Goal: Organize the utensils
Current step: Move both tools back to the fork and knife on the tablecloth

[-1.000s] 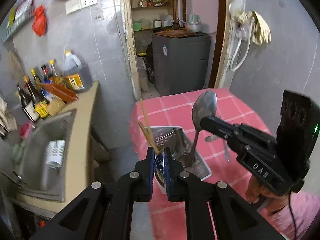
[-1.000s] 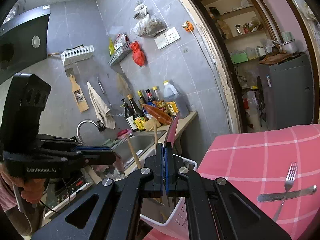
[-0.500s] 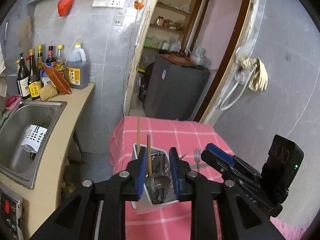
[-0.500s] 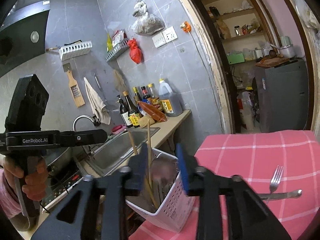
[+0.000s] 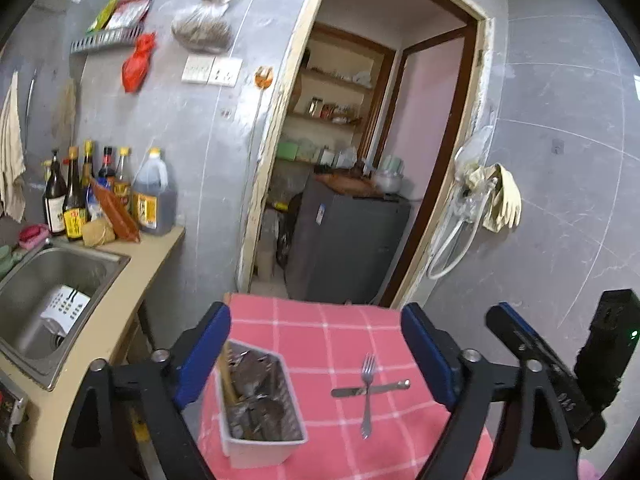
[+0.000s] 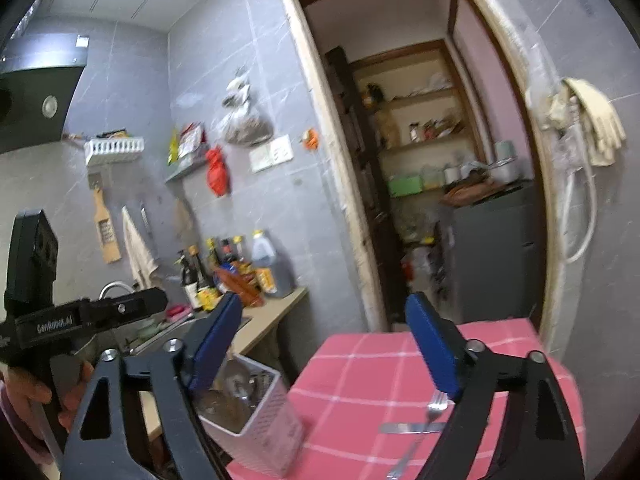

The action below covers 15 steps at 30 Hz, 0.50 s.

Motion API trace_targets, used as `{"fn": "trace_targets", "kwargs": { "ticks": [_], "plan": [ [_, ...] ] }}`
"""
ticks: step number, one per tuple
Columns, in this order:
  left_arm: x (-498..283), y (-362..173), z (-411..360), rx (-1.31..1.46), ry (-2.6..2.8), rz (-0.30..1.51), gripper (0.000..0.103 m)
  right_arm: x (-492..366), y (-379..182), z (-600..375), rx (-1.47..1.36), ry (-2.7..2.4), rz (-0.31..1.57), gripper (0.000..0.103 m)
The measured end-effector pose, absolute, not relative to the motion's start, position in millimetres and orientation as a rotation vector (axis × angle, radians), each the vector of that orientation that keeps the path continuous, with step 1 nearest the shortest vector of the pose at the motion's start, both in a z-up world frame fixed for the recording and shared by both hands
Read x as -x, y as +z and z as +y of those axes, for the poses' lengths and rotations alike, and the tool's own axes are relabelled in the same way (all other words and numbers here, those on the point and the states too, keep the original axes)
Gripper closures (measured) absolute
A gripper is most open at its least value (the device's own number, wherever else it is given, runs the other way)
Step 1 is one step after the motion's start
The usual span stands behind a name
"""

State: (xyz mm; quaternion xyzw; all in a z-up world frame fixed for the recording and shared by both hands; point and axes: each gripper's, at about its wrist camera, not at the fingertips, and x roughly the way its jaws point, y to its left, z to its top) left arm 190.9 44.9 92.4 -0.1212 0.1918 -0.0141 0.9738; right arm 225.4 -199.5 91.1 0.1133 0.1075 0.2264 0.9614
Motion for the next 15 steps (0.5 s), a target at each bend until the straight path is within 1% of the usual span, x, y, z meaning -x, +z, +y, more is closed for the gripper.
{"fn": "trace_targets", "kwargs": {
  "ticks": [1,4,5,9,15],
  "plan": [
    [-191.0,92.4,40.4,0.240,-0.025,0.380,0.009,-224.3,92.9,-205.6,-0.230,0.447,0.210,0.009],
    [-193.4,89.3,20.8,0.238,-0.013,0.350,0.003,-220.2,95.2,-228.1,-0.225,0.400,0.190,0.002],
    [-193.9,88.5,16.2,0.238,-0.009,0.346,0.001,-219.4,95.2,-234.9,-0.221,0.388,0.187,0.001],
    [-203.1,76.7,-10.8,0.210,0.019,0.342,0.001,-221.2,85.0,-264.2,-0.218,0.345,0.207,0.001],
    [-225.3,50.8,-52.4,0.194,0.008,0.398,0.001,-243.1,56.5,-302.6,-0.230,0.315,0.278,0.001]
  ]
}}
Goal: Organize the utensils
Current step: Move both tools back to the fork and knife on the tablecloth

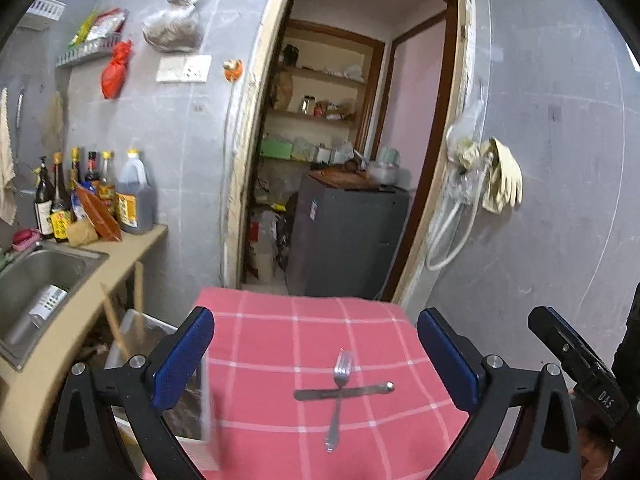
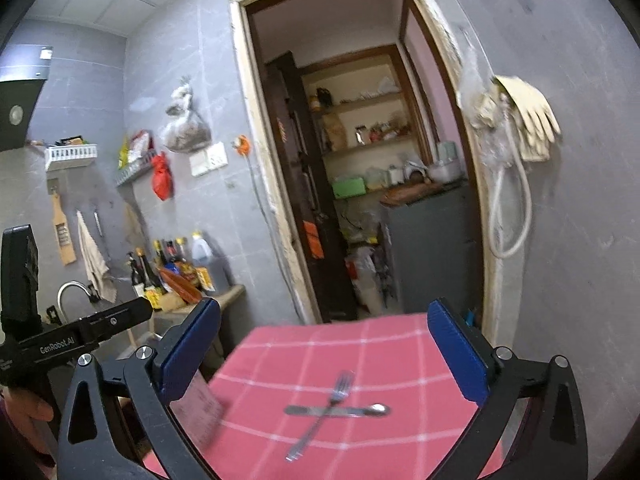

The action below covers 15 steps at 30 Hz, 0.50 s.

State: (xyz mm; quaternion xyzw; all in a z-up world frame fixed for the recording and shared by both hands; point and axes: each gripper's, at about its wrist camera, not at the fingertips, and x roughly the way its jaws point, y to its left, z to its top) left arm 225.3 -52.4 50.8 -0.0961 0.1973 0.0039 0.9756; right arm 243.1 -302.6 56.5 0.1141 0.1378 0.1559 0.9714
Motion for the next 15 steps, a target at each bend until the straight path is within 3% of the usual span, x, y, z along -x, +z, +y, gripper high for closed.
{"fn": "trace_targets", "kwargs": {
  "ticks": [15],
  "plan": [
    [-314.4,-39.4,-90.8,0.219,-0.040,0.597,0.001,-325.2,-71.6,-345.1,-0.334,0.325,0.557,0.001]
  ]
}}
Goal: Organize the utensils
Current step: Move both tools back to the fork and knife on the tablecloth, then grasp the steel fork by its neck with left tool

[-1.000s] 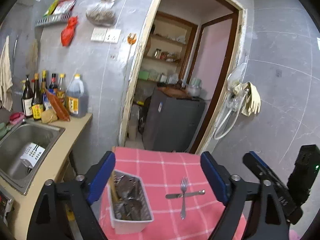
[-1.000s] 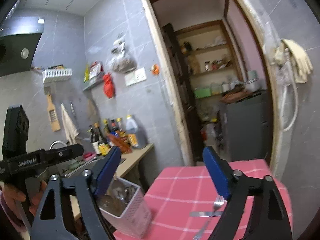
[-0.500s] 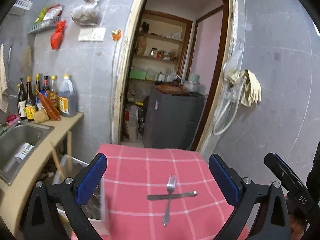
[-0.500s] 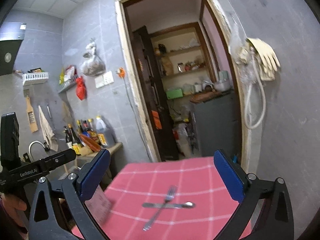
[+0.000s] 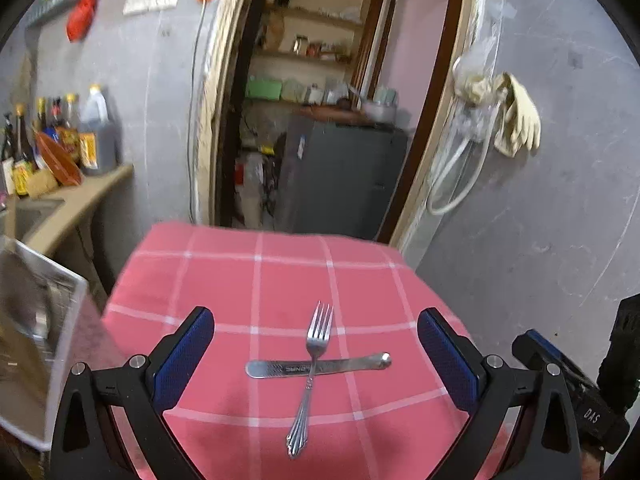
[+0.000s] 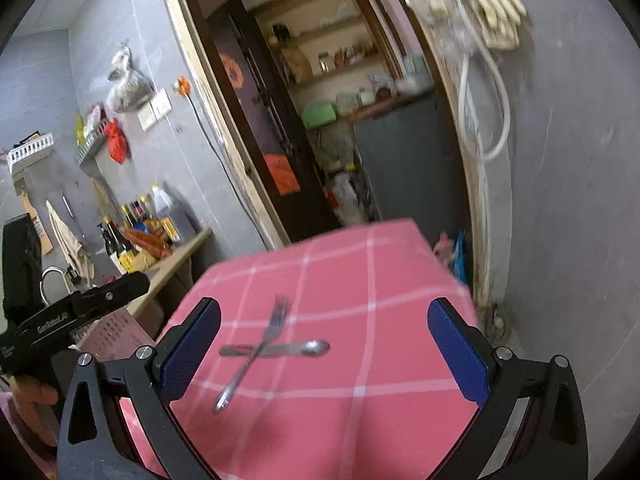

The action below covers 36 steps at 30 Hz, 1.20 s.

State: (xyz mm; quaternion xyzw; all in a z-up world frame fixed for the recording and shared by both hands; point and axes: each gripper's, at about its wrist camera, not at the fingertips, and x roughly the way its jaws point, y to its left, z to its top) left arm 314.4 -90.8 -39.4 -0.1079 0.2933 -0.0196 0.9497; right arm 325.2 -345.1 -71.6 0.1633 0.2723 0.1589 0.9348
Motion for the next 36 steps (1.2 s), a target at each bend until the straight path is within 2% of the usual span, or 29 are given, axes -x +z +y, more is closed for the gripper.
{"fn": "trace_targets", "kwargs": {
  "ticks": [3,11,19,21,27,32,36],
  "plan": [
    [-333.5,-62.1,-91.0,0.229,-0.074,0.645,0.001,-337.4,-95.8,-339.6,-0.342,0.345,0.613,0.002],
    [-383.6,-113.6,-92.8,0.272,-0.142,0.806,0.028,-357.2,-128.5,-311.9,-0.299,0.414,0.705,0.012],
    [-415.4,-144.2,-96.9,0.296,-0.182,0.897,0.047,-375.1,-149.2,-292.8,-0.271,0.445,0.807,0.045],
    [-420.6,-149.4,-96.2,0.306,-0.183,0.904,0.049,-380.2,-156.6,-286.6,-0.275,0.458,0.845,0.048],
    [-434.7,-153.1,-99.2,0.302,-0.187,0.896,0.055,-382.2,-164.4,-280.9,-0.270,0.429,0.867,0.050],
    [-444.3,-154.1,-100.8,0.298,-0.197,0.907,0.074,-378.1,-165.8,-282.9,-0.277,0.411,0.866,0.055],
    [-450.0,-153.5,-102.9,0.289,-0.215,0.920,0.079,-377.6,-163.7,-280.5,-0.263,0.400,0.860,0.056]
  ]
}}
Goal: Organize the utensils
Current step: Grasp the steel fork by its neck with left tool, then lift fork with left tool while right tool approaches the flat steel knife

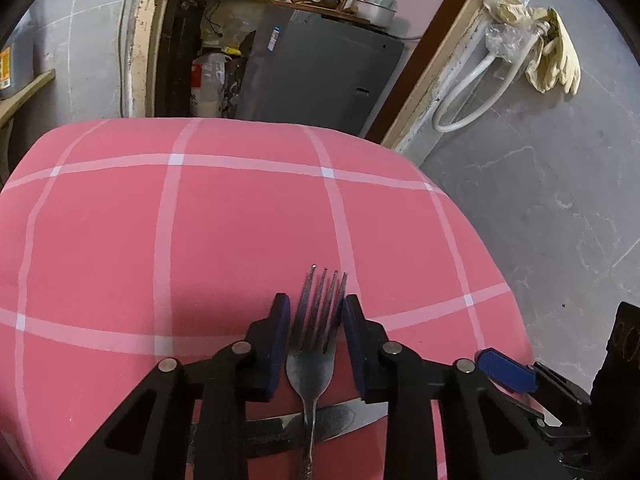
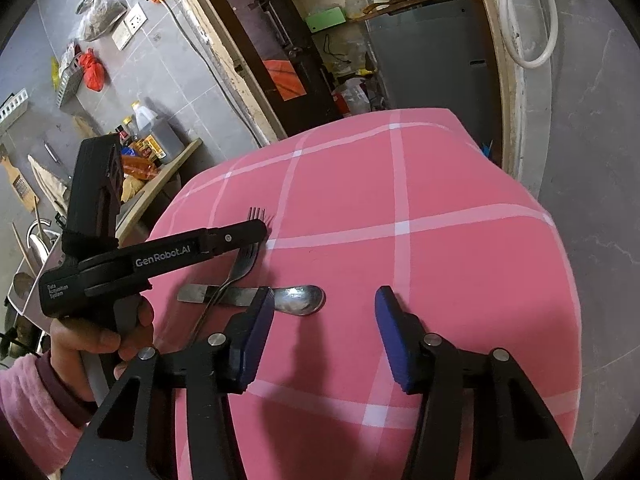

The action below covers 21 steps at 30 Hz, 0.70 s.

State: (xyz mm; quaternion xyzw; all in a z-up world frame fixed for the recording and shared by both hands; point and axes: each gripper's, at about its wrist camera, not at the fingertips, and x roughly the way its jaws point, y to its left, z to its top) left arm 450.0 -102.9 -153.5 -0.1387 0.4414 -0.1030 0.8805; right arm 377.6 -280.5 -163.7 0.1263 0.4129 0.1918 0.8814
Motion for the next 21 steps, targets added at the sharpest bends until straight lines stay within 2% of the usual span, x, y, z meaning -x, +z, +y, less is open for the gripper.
{"fn": "trace_targets", "kwargs": {
  "ticks": [2,4,12,18,21],
  "plan": [
    [-451.9,-152.6,-105.9,0.273,-0.214,0.926,0.079,-378.8,-162.4,-278.9,-0.254,0.401,0.858,0.057],
    [-452.8,-151.8,-107.2,0.262,-0.211,0.934,0.080,-380.4,-161.4,-273.9,-0.240,0.417,0.863,0.066],
    [-449.7,-149.4,-105.2,0.262,-0.183,0.947,0.081,-399.8,-167.6,-260.6,-0.207,0.484,0.945,0.068],
    [-438.6,-151.0,-92.7,0.309,-0.149,0.949,0.082,-398.9,-168.9,-263.9,-0.179,0.511,0.978,0.090],
    [-430.2,-151.5,-88.7,0.325,-0.136,0.946,0.082,-392.3,-168.1,-262.0,-0.146,0.523,0.989,0.094]
  ]
}}
